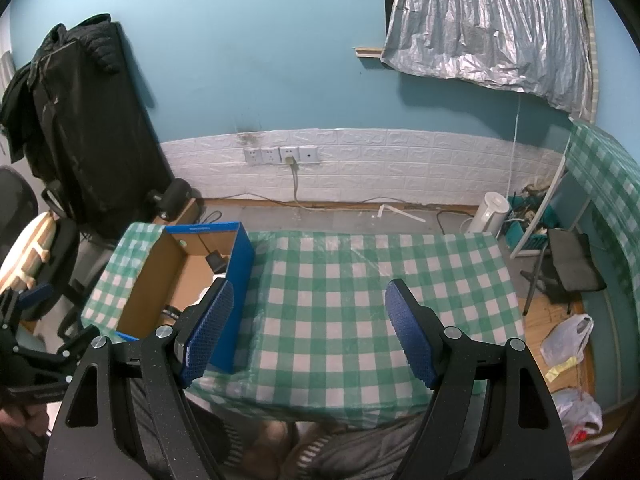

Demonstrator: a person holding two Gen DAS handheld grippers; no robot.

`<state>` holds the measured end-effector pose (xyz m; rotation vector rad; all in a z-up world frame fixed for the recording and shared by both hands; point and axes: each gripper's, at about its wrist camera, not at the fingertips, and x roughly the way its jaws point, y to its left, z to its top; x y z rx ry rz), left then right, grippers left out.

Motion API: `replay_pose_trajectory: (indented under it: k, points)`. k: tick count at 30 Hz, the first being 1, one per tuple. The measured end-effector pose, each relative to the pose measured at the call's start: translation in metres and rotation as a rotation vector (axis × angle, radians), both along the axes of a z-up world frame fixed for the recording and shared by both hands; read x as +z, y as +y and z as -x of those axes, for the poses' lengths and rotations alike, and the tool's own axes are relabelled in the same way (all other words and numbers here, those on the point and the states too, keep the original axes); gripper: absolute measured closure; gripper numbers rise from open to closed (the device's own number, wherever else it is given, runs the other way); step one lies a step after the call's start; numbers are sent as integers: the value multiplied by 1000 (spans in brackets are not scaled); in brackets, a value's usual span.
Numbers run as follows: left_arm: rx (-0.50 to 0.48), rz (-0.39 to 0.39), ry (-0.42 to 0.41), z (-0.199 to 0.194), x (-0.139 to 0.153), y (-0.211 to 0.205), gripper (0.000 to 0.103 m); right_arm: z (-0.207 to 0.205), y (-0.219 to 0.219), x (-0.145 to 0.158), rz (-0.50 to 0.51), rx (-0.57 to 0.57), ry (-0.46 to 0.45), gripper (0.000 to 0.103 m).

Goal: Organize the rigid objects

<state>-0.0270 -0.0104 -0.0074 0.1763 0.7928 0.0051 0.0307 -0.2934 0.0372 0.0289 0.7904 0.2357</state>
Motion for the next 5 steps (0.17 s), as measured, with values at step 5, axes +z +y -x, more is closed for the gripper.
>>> replay_pose_trajectory:
  k: [5]
  points:
    - [-4,-2,2,0,0,-2,1,-1,-1,1,1,1,1,25]
